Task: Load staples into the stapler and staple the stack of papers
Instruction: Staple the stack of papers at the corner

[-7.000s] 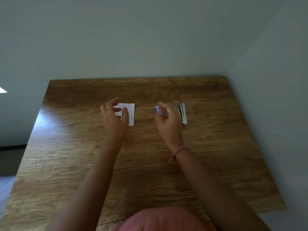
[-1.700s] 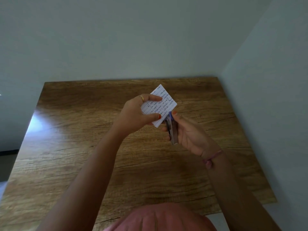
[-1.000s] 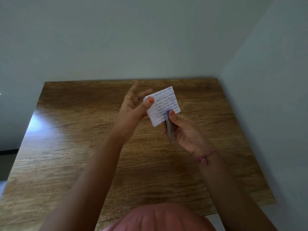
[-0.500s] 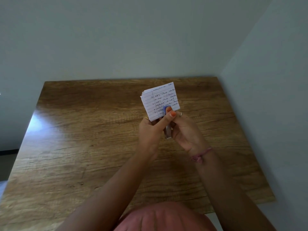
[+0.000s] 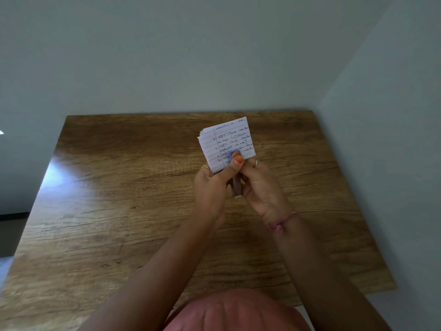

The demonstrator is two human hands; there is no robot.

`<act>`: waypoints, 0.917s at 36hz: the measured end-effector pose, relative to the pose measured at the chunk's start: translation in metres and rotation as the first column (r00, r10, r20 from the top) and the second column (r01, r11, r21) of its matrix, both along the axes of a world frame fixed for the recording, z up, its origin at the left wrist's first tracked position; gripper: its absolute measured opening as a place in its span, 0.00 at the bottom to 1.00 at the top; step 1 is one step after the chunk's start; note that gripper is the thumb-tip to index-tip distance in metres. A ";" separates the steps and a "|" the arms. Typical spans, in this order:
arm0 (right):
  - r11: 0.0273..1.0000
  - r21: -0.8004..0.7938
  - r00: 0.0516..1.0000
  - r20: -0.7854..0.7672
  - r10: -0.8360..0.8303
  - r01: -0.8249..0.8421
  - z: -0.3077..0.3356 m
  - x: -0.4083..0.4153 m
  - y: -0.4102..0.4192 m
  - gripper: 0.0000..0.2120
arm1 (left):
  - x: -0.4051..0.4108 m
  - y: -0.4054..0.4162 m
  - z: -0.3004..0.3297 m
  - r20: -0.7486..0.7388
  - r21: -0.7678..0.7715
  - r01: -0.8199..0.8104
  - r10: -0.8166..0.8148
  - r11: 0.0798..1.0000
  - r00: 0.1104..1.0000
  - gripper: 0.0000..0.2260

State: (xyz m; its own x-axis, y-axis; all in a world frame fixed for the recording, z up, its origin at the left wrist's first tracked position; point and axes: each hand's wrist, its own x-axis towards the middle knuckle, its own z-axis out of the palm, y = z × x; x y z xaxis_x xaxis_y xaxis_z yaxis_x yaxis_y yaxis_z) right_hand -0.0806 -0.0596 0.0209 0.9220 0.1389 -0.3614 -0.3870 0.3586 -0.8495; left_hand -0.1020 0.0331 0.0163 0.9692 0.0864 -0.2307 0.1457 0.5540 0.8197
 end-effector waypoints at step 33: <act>0.971 0.205 0.991 -0.017 0.132 -0.126 0.001 0.008 -0.034 0.16 | 0.005 0.003 0.000 -0.029 -0.246 -0.068 0.063 0.967 0.998 0.09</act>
State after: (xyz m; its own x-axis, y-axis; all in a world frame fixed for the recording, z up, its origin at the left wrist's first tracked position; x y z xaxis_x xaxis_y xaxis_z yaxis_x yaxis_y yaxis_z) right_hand -0.0723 -0.0932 0.0220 0.8803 0.3295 -0.3412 -0.4661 0.4674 -0.7512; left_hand -0.0968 0.0364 0.0163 0.9582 0.0871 -0.2724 0.1178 0.7477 0.6535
